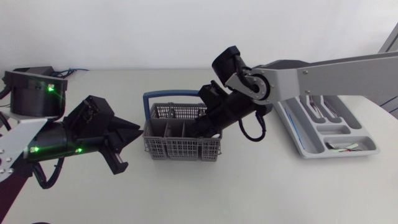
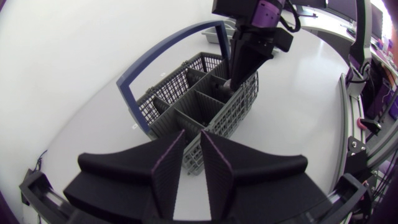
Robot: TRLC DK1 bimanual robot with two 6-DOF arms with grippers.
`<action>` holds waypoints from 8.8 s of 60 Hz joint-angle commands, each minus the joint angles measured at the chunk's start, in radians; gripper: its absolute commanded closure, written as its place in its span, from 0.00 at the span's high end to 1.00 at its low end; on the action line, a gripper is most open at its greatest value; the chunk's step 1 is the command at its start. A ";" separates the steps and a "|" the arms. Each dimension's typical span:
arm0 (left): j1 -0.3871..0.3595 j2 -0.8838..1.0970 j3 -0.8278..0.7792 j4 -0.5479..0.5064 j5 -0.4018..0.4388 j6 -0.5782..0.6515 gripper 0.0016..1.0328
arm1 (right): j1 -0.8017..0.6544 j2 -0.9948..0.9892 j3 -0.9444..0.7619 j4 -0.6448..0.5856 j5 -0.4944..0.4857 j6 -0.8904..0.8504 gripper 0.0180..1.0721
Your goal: Unload the cutlery basket into the drawer organizer.
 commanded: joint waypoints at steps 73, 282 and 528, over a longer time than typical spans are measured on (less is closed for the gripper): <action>-0.093 0.017 0.029 -0.021 -0.059 -0.011 0.21 | -0.730 -0.455 0.052 -0.687 -0.496 -0.407 0.05; -0.391 0.405 0.223 -0.065 -0.179 0.023 0.21 | -0.222 -0.225 -0.142 -0.112 -0.104 -0.979 0.55; -0.377 0.393 0.173 -0.024 -0.142 0.037 0.21 | -0.055 0.119 0.563 -0.945 0.062 -1.296 0.05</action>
